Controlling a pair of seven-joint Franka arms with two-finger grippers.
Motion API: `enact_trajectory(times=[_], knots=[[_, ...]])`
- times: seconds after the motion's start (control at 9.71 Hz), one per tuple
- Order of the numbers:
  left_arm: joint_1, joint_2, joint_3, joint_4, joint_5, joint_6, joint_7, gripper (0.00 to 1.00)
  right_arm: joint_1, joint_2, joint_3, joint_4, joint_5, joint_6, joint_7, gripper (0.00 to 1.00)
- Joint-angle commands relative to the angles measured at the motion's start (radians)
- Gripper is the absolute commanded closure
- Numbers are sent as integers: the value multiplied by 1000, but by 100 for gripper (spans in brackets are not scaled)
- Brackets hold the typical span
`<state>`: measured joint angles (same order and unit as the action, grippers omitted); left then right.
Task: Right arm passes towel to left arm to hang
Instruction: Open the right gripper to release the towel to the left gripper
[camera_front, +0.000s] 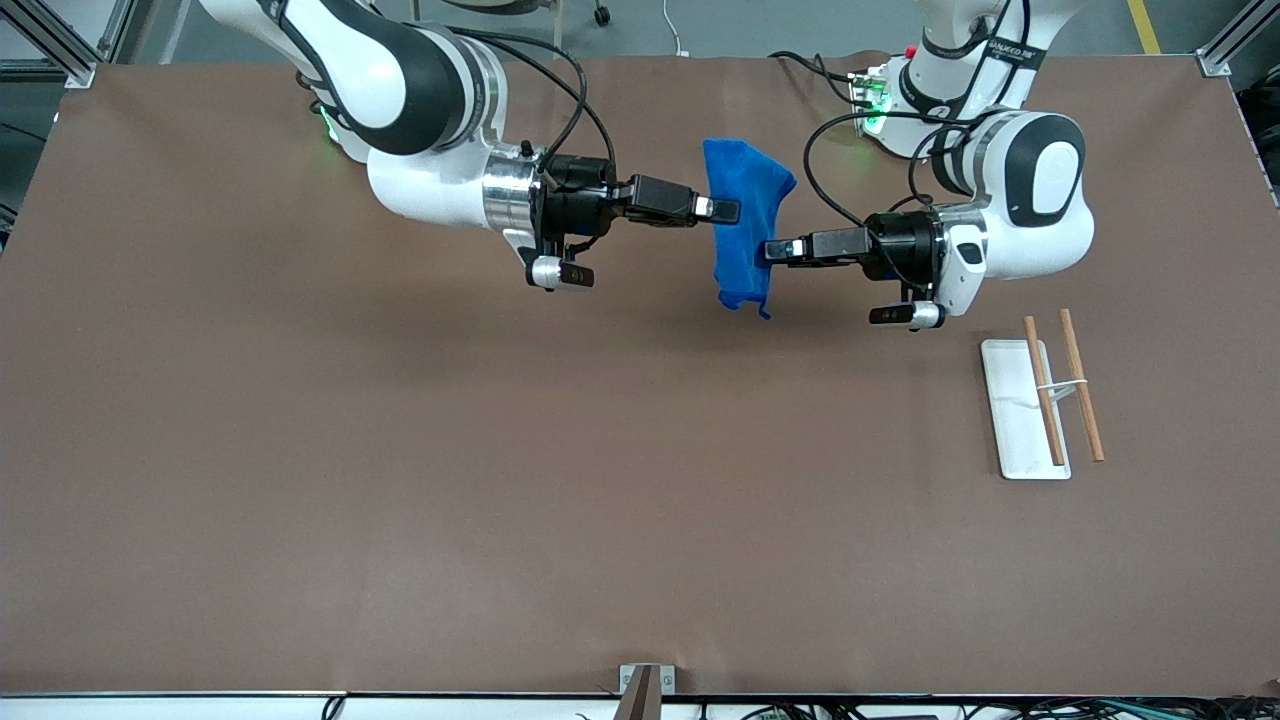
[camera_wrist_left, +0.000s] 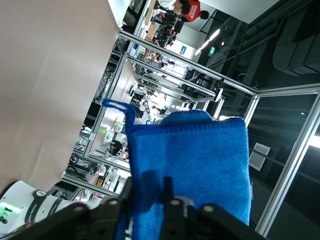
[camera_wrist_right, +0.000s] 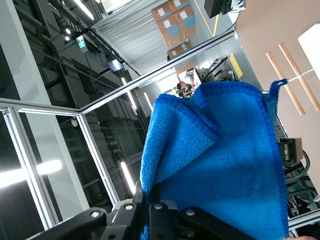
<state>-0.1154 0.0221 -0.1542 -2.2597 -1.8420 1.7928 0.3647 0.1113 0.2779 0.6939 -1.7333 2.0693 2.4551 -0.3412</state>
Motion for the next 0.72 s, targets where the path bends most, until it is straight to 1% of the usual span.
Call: enact_trajectory(times=[0.0, 0.1, 0.41, 0.51, 0.62], knots=[[6, 9, -5, 0, 58, 28, 3, 100, -9, -9, 10, -5, 31, 2, -21, 100], [10, 12, -4, 8, 88, 28, 2, 100, -9, -9, 10, -5, 31, 2, -22, 100], [10, 12, 5, 14, 128, 28, 2, 100, -12, -9, 10, -5, 28, 4, -22, 100], [10, 12, 10, 20, 160, 28, 2, 100, -16, -9, 10, -8, 23, 10, -19, 74], [11, 12, 13, 23, 190, 28, 2, 100, -16, -16, 7, -18, -3, 54, -21, 1]])
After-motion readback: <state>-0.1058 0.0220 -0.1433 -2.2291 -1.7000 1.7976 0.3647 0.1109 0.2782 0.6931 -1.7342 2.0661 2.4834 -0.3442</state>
